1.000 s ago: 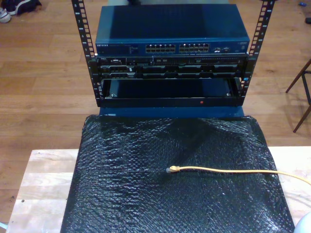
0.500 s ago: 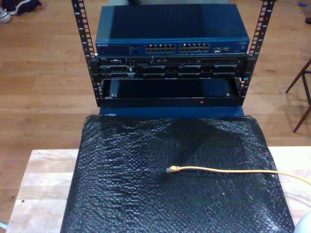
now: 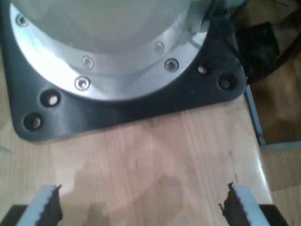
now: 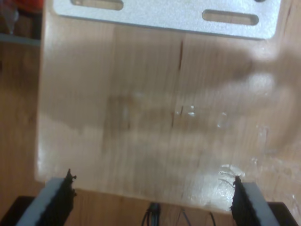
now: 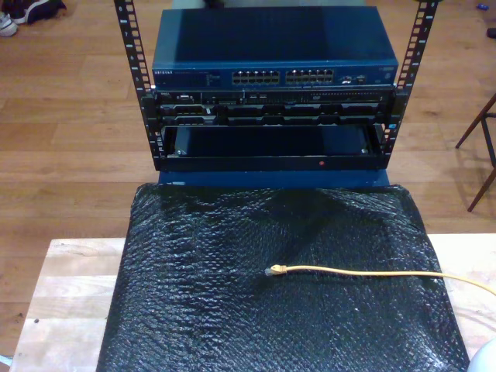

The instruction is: Grab the cable and plug it in

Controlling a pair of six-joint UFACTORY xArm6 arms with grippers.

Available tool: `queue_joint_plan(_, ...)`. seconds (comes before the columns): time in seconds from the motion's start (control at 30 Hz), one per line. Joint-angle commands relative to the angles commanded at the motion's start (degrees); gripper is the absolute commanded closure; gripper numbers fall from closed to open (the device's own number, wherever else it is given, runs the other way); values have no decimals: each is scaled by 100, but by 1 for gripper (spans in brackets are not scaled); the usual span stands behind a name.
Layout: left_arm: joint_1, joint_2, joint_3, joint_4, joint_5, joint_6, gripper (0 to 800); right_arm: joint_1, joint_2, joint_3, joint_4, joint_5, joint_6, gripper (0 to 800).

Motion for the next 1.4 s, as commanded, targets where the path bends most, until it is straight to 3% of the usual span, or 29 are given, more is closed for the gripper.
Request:
queue_joint_plan(0.17,-18,-62,-624,9,1125,18,0,0,-105,-396,9,589,132,0)
queue_joint_plan(0.27,-44,-53,-879,0,1547,0,0,26,-97,-659,9,932,360,0)
queue_joint_plan(0.63,-70,-70,-1152,-176,1670,-88,0,53,185,-1802,826,2127,695,0)
queue_joint_plan(0.77,-158,-62,-1354,-352,1987,-105,0,79,466,-2295,914,2532,1204,0)
queue_joint_plan(0.97,-800,-62,-1705,-484,2716,-738,0,264,1037,-2892,1530,2831,1802,0)
queue_joint_plan(1.4,-2356,-9,-2163,-1064,3103,-2435,0,738,1609,-3754,2365,3525,3165,1)
